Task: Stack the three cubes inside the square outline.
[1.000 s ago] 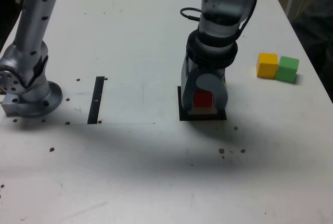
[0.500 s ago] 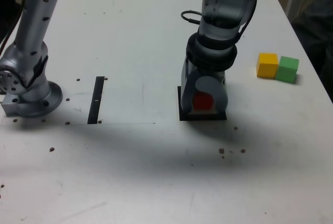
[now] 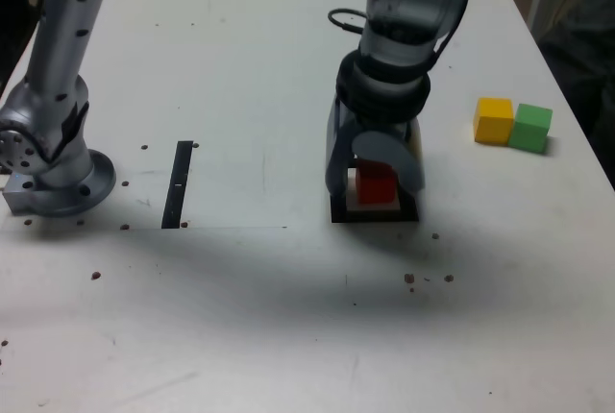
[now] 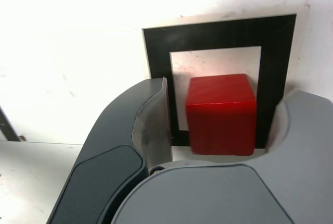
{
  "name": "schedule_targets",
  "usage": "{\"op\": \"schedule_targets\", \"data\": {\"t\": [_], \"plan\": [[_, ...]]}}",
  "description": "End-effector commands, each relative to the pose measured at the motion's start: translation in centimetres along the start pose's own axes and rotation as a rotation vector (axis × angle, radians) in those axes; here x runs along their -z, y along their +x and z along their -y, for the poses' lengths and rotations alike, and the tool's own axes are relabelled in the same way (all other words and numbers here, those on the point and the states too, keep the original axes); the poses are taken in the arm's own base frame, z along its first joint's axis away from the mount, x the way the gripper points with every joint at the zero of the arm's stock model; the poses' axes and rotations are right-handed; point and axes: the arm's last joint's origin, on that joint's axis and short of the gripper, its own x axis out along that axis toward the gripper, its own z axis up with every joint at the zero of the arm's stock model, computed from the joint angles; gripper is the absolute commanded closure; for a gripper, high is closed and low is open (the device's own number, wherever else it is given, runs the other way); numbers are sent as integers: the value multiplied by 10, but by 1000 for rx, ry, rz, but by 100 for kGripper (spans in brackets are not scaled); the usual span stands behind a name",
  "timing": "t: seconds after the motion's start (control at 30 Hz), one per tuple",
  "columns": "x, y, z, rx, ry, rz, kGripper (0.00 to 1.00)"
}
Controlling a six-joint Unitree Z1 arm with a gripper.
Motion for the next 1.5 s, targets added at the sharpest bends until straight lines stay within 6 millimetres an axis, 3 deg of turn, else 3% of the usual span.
{"op": "schedule_targets", "data": {"t": [0.0,0.33,0.53,0.87,1.07,1.47], "plan": [[4,-13,-3,-16,12,16,1],[2,-73,-14,-121,290,70,0],[-6,-96,-21,-167,460,112,2],[-34,-78,-67,-212,607,-8,1],[-44,-79,-95,-249,656,1,1],[-84,-65,-102,-253,839,22,5]]}}
